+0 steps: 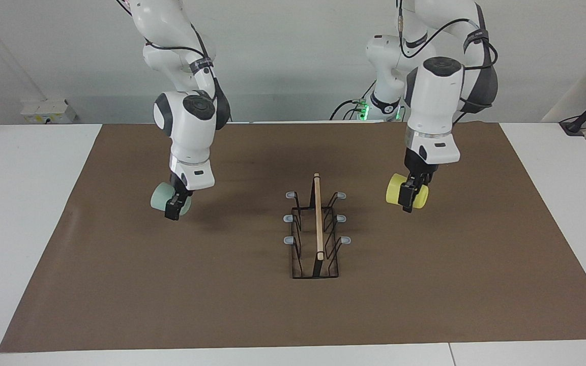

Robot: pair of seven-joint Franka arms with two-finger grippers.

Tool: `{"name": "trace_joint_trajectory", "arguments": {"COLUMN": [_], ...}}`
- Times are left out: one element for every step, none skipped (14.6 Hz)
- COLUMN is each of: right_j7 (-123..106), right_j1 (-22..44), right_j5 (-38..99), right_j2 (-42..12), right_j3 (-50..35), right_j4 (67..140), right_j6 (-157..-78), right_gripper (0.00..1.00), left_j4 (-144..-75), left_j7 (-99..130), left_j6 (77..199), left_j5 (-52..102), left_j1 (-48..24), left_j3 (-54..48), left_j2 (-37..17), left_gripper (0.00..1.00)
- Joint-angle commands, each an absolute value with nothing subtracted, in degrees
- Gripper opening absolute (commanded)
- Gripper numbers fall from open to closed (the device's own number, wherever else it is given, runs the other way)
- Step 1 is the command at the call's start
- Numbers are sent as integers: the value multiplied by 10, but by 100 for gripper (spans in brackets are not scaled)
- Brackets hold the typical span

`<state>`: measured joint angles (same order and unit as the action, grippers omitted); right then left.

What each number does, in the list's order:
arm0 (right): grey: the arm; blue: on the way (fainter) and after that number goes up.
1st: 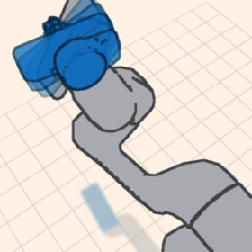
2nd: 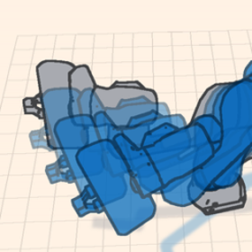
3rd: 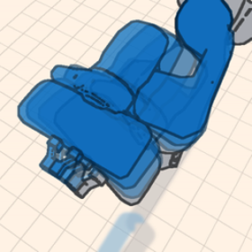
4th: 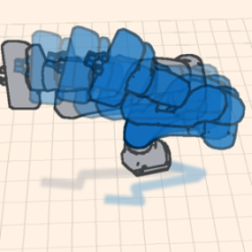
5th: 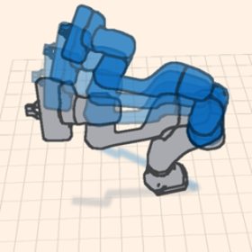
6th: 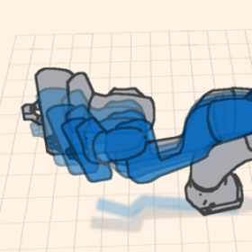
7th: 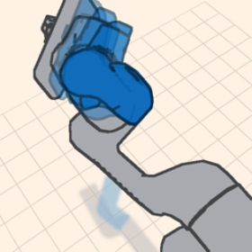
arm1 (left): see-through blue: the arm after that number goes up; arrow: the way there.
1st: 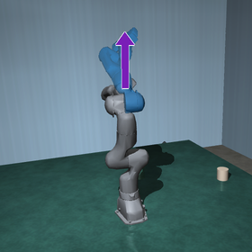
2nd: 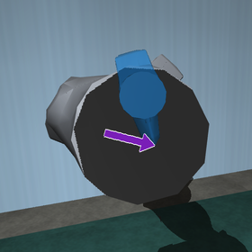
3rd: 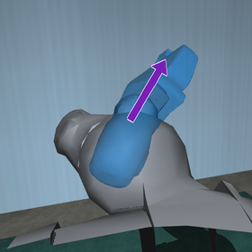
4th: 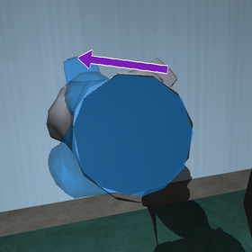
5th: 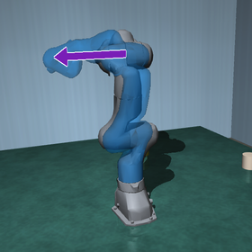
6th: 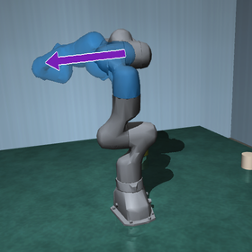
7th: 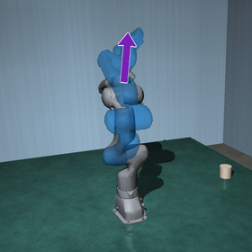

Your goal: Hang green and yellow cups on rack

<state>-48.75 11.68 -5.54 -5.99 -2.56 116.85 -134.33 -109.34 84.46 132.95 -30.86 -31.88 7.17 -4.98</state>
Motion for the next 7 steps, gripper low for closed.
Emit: {"name": "trace_joint_trajectory", "arguments": {"right_j7": [-540,-559,-584,-611,-635,-666,-699], "right_j1": [110,108,108,109,109,105,102], "right_j5": [46,82,123,181,237,276,307], "right_j2": [-41,-34,-26,-16,-5,3,12], "right_j3": [-29,-30,-30,-29,-29,-29,-29], "right_j4": [1172,1172,1172,1172,1172,1173,1174], "right_j6": [-1356,-1357,-1357,-1357,-1356,-1354,-1350], "right_gripper": [0,0,0,0,0,0,0], "left_j4": [-1120,-1120,-1120,-1120,-1120,-1119,-1119], "left_j7": [908,924,952,988,1013,1026,1034], "left_j6": [1320,1311,1304,1300,1293,1288,1284], "left_j5": [-374,-394,-427,-459,-477,-484,-490], "left_j1": [-357,-364,-368,-378,-386,-398,-410], "left_j3": [82,81,81,81,80,81,81], "left_j2": [-45,-47,-53,-64,-69,-76,-80], "left_gripper": [0,0,0,0,0,0,0]}}
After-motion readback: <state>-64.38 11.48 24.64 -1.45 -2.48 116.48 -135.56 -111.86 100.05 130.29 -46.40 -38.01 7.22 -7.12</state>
